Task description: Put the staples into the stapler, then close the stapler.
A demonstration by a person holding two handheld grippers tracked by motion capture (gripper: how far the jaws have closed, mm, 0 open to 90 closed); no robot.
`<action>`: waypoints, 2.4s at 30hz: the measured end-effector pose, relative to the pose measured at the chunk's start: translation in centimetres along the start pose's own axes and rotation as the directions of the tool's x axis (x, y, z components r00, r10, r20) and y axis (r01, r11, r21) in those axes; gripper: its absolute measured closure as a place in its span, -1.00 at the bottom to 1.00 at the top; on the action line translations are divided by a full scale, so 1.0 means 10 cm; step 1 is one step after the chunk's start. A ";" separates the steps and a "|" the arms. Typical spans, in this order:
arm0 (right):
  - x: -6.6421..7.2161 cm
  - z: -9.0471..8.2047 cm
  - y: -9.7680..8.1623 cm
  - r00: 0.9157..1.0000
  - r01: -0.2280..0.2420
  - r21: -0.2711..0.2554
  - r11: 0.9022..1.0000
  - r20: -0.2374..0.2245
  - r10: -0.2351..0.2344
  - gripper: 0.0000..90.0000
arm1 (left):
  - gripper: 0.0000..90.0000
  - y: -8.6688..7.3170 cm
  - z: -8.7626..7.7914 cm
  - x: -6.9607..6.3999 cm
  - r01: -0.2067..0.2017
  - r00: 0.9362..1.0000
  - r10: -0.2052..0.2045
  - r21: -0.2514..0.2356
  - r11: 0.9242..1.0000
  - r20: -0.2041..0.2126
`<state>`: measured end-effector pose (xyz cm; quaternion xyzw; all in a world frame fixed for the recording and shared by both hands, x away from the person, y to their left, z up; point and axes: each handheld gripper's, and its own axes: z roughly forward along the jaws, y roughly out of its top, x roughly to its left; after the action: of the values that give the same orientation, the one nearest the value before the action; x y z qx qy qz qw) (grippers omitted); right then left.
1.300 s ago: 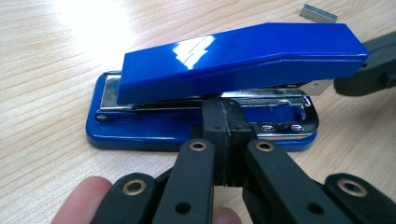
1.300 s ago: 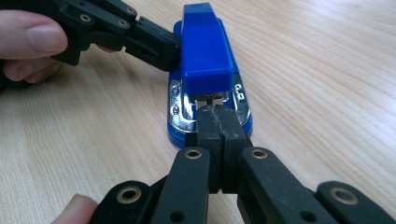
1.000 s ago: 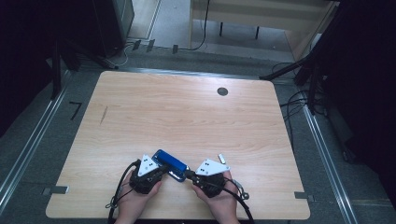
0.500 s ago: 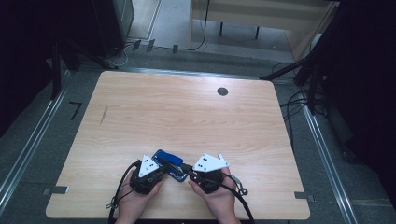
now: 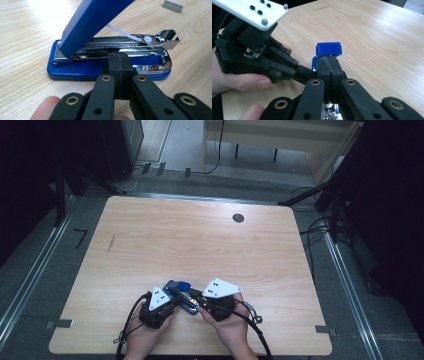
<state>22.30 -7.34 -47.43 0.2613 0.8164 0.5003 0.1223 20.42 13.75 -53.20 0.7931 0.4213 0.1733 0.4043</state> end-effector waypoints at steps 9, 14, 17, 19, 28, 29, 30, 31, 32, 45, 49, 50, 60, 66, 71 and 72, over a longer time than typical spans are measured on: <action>-0.01 0.04 0.10 1.000 0.012 -0.009 1.000 -0.003 -0.012 1.00 | 1.00 0.00 0.00 0.00 -0.003 1.000 0.003 0.000 1.000 -0.002; -0.01 0.07 0.16 1.000 0.018 -0.009 1.000 -0.003 -0.018 1.00 | 1.00 0.00 0.00 0.00 -0.003 1.000 0.003 0.001 1.000 -0.001; -0.01 0.09 0.19 1.000 0.020 -0.013 1.000 -0.002 -0.020 1.00 | 1.00 0.00 0.00 -0.01 -0.003 1.000 0.003 0.001 1.000 -0.004; 0.00 0.10 0.22 1.000 0.020 -0.016 1.000 -0.004 -0.020 1.00 | 1.00 0.00 0.00 0.00 -0.003 1.000 0.003 0.001 1.000 -0.003; -0.01 0.16 0.30 0.999 0.033 -0.019 0.999 -0.007 -0.033 1.00 | 1.00 0.00 0.00 -0.01 -0.003 1.000 0.003 -0.001 1.000 -0.003; -0.01 0.17 0.31 1.000 0.031 -0.020 0.999 -0.005 -0.031 1.00 | 1.00 0.00 0.00 -0.01 -0.004 1.000 0.004 -0.001 1.000 -0.005; -0.01 0.17 0.32 0.999 0.032 -0.020 0.999 -0.005 -0.032 1.00 | 1.00 0.00 0.00 -0.01 -0.002 1.000 0.002 -0.001 1.000 -0.003; -0.01 0.18 0.33 0.999 0.033 -0.021 0.999 -0.006 -0.034 1.00 | 1.00 0.00 0.00 0.00 0.000 1.000 0.000 0.000 1.000 0.000; -0.01 0.18 0.33 0.999 0.034 -0.020 0.999 -0.006 -0.034 1.00 | 1.00 0.00 0.00 0.00 0.001 1.000 -0.001 0.000 1.000 0.000; 0.00 0.27 0.43 0.999 0.050 -0.020 0.999 -0.009 -0.050 1.00 | 1.00 0.00 0.00 -0.01 -0.010 1.000 0.010 0.000 1.000 -0.006; 0.00 0.30 0.45 0.999 0.049 -0.022 0.999 -0.009 -0.049 1.00 | 1.00 0.00 -0.01 0.00 0.000 1.000 0.000 0.003 1.000 0.005; 0.00 0.31 0.46 0.999 0.051 -0.025 0.998 -0.010 -0.051 1.00 | 1.00 0.00 -0.01 0.01 0.003 1.000 -0.003 0.003 1.000 0.008; 0.01 0.37 0.51 0.998 0.060 -0.022 0.998 -0.007 -0.060 1.00 | 1.00 0.00 -0.01 0.00 -0.009 1.000 0.009 0.001 1.000 0.000; 0.00 0.39 0.53 0.998 0.064 -0.023 0.998 -0.010 -0.064 1.00 | 1.00 0.00 -0.01 0.00 -0.009 1.000 0.009 0.000 1.000 -0.002; 0.00 0.42 0.55 0.998 0.065 -0.022 0.998 -0.010 -0.065 1.00 | 1.00 0.00 -0.01 0.00 -0.008 1.000 0.008 0.001 1.000 0.000; 0.00 0.43 0.55 0.998 0.066 -0.026 0.997 -0.012 -0.066 1.00 | 1.00 0.00 -0.01 0.00 -0.009 1.000 0.009 0.000 1.000 0.001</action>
<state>25.96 -2.08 -44.58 0.2294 0.8189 0.5080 0.1367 20.38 13.81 -53.20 0.7950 0.4177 0.1747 0.4037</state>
